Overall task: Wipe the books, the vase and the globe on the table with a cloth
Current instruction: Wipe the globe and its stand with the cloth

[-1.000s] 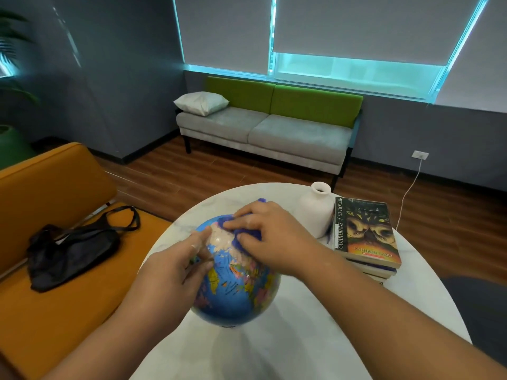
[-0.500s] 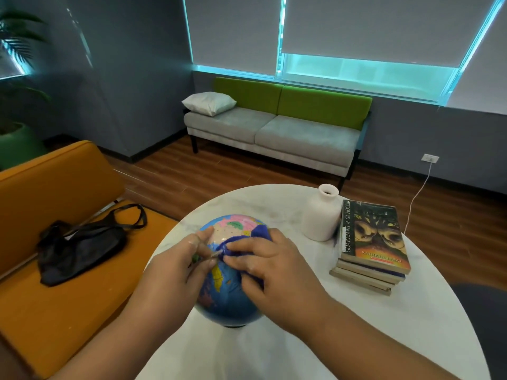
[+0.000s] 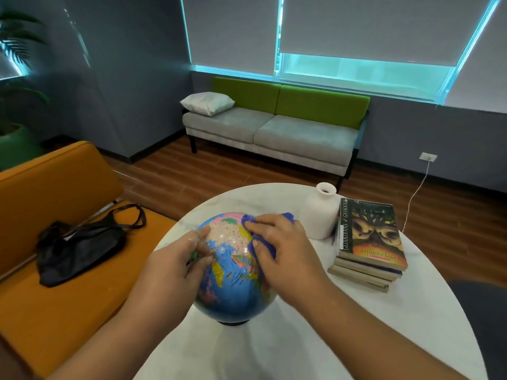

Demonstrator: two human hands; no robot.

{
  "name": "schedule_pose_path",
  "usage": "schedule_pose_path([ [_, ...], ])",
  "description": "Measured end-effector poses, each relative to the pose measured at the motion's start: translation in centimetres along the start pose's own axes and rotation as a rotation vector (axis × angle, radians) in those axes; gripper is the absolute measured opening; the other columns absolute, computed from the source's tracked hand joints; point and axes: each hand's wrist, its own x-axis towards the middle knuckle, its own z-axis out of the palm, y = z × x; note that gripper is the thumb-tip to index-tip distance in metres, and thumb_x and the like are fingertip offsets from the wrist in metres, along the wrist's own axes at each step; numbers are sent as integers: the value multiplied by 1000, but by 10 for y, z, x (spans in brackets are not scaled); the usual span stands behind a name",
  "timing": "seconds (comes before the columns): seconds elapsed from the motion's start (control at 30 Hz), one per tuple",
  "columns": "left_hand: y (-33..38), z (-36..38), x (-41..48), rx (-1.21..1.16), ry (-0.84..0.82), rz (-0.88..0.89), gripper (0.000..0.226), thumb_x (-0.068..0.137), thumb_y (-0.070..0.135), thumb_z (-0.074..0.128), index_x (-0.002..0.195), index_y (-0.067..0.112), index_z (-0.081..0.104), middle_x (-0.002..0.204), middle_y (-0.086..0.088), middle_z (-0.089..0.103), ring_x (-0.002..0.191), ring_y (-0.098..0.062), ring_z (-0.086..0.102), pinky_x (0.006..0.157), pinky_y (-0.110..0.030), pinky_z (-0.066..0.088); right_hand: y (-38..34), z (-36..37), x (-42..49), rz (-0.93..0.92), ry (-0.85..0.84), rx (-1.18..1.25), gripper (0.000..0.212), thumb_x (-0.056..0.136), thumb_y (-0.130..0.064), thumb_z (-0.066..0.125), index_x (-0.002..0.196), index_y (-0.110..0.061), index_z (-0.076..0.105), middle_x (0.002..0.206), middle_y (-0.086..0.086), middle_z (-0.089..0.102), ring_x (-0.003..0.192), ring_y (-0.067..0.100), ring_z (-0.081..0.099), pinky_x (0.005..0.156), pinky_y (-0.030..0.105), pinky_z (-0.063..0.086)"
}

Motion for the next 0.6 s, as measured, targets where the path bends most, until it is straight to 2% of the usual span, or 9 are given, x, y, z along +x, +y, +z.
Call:
schedule_pose_path([
  [0.07, -1, 0, 0, 6, 4, 10, 22, 89, 12, 64, 74, 27, 57, 125, 28, 52, 108, -1, 53, 62, -3, 47, -8, 8, -20, -289, 14, -89, 31, 92, -20, 50, 117, -26, 67, 126, -11, 59, 103, 22, 53, 95, 37, 43],
  [0.13, -3, -1, 1, 34, 2, 33, 24, 89, 12, 65, 74, 28, 55, 126, 28, 53, 111, -3, 54, 67, -7, 46, -10, 27, -43, -523, -76, -85, 29, 97, -15, 44, 116, -20, 65, 126, -6, 61, 107, 22, 60, 96, 37, 43],
  [0.23, -6, -2, 2, 11, -4, 48, 24, 88, 11, 66, 73, 26, 55, 129, 25, 54, 116, -5, 54, 77, -17, 51, -1, 49, -63, -646, -43, -136, 26, 98, -19, 53, 122, -29, 50, 127, -17, 53, 105, 20, 61, 84, 32, 50],
  [0.3, -8, -2, 3, 16, -18, 42, 24, 88, 12, 66, 73, 28, 56, 131, 25, 54, 118, -7, 55, 83, -32, 56, 6, 46, -59, -681, 39, -169, 26, 98, -18, 52, 121, -28, 53, 125, -13, 57, 103, 19, 62, 85, 33, 50],
  [0.37, -10, -2, 3, 7, -23, 42, 24, 88, 12, 65, 74, 30, 57, 132, 25, 55, 118, -9, 56, 83, -37, 57, 4, 31, -42, -586, 86, -106, 27, 91, -16, 54, 114, -24, 66, 122, -7, 63, 103, 18, 60, 92, 33, 45],
  [0.4, -11, -3, 3, -5, -24, 44, 24, 89, 13, 65, 76, 32, 58, 131, 26, 54, 117, -8, 56, 83, -37, 57, 2, 24, -31, -458, 99, -41, 28, 86, -19, 56, 110, -26, 69, 120, -10, 63, 101, 17, 57, 94, 29, 42],
  [0.47, -12, -3, 2, -21, -26, 45, 27, 89, 15, 65, 80, 39, 58, 131, 28, 54, 116, -6, 56, 85, -36, 56, -1, 12, -8, -148, 103, 85, 30, 81, -27, 55, 105, -34, 72, 113, -22, 59, 100, 13, 52, 94, 14, 35],
  [0.5, -12, -3, 2, -18, -33, 42, 29, 89, 16, 65, 81, 43, 58, 131, 29, 53, 117, -5, 56, 86, -37, 56, -1, 8, 4, -16, 74, 148, 30, 80, -28, 55, 103, -37, 72, 109, -24, 57, 101, 10, 52, 94, 11, 35],
  [0.6, -13, -2, 1, -10, -30, 36, 34, 89, 17, 65, 83, 50, 58, 121, 31, 59, 116, -7, 57, 87, -38, 56, 10, -4, 33, 326, -95, 347, 28, 89, -17, 56, 106, -33, 72, 107, -17, 56, 106, 7, 53, 100, 26, 43],
])
